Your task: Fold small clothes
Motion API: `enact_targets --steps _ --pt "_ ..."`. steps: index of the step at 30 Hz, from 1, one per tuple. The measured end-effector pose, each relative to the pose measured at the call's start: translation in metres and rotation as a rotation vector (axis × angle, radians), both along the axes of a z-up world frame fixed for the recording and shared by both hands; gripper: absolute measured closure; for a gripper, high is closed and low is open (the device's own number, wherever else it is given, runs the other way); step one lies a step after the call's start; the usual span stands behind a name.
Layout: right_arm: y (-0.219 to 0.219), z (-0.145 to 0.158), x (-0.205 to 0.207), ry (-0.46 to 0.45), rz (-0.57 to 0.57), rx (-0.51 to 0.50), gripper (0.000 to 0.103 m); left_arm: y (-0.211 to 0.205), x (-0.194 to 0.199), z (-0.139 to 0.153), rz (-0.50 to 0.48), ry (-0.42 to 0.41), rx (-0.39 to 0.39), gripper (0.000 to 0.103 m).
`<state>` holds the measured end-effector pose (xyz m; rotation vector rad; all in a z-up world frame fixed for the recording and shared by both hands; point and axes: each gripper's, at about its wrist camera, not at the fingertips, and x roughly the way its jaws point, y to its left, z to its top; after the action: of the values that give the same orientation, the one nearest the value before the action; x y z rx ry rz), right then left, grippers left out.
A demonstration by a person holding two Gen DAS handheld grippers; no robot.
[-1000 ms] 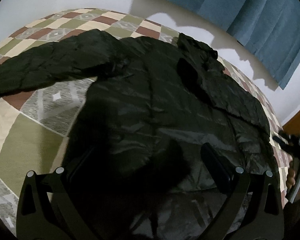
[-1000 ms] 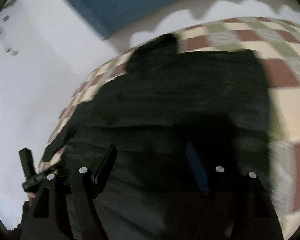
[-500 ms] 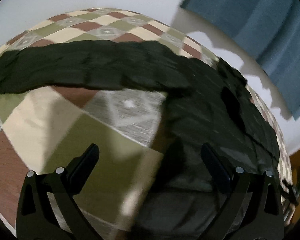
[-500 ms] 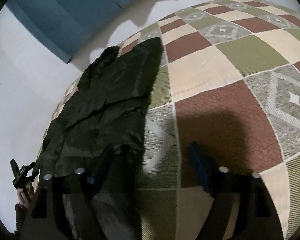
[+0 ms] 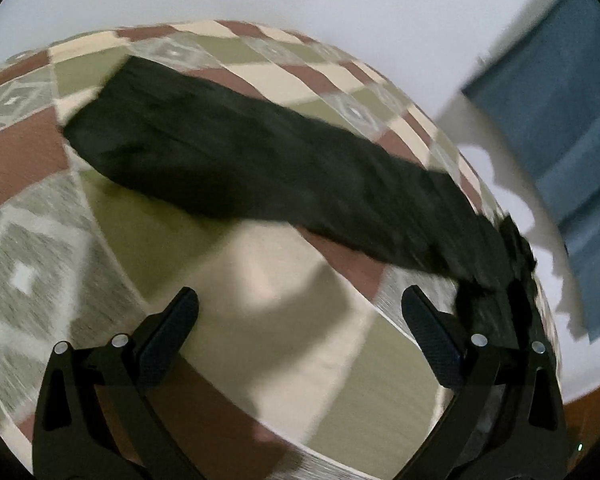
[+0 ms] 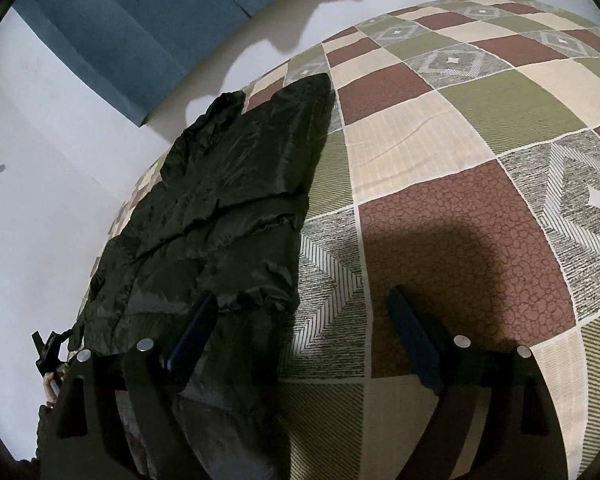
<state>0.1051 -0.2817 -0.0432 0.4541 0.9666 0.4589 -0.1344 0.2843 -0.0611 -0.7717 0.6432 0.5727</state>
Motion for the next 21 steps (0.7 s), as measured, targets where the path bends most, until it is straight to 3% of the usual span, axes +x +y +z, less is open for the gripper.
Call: enact_targets --steps 4,11,17,19,21 --pt "-0.001 0.0 0.001 0.0 0.002 -0.001 0.016 0.034 -0.019 -0.004 0.032 -0.099 -0.038 0.002" --pt "-0.002 0.0 0.002 -0.001 0.003 -0.002 0.016 0.088 -0.027 -0.004 0.129 -0.138 -0.043 0.002" --pt "-0.003 0.0 0.003 0.0 0.004 0.002 0.016 0.107 -0.02 -0.004 0.136 -0.099 -0.059 0.002" --pt "-0.002 0.0 0.003 0.001 0.003 0.001 0.016 0.112 -0.022 -0.003 0.176 -0.097 -0.087 0.01" --pt "-0.003 0.0 0.002 0.0 0.003 0.002 0.016 0.118 -0.024 -0.004 0.226 -0.068 -0.111 0.052"
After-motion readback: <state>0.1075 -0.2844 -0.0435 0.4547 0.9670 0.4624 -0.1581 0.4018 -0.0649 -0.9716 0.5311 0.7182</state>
